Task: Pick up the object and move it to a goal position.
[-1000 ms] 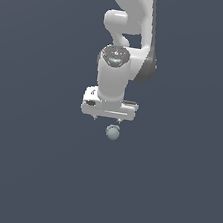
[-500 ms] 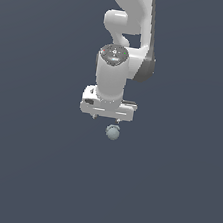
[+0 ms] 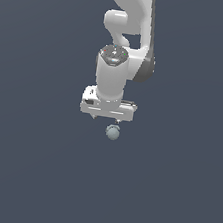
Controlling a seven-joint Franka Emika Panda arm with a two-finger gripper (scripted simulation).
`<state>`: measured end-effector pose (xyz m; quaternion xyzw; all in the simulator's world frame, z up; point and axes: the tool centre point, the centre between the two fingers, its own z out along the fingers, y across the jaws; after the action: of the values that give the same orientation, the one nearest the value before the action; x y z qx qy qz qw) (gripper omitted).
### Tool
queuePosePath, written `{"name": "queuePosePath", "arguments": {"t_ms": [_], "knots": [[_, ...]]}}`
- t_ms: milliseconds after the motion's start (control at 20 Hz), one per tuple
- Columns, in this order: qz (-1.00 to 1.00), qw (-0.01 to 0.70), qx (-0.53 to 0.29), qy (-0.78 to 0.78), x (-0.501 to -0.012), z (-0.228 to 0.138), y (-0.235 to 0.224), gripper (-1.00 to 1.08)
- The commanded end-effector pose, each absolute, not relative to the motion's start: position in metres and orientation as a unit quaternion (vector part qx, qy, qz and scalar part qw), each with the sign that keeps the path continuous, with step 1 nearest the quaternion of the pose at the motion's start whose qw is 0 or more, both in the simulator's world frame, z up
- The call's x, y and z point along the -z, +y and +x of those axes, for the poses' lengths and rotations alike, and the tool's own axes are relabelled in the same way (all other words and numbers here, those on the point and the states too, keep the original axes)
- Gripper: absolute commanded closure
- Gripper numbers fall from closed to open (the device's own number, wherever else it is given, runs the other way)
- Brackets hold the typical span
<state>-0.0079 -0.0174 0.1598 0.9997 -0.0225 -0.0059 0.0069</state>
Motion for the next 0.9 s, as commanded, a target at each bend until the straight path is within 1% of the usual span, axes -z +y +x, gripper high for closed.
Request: {"name": "queuePosePath", "arguments": {"t_ms": [0,850], "knots": [[1.0,0.007,0.006,-0.013,-0.156,-0.008,-0.015,-0.92],[0.991,0.001,0.001,0.137,-0.095,-0.018,0.02,-0.92]]}}
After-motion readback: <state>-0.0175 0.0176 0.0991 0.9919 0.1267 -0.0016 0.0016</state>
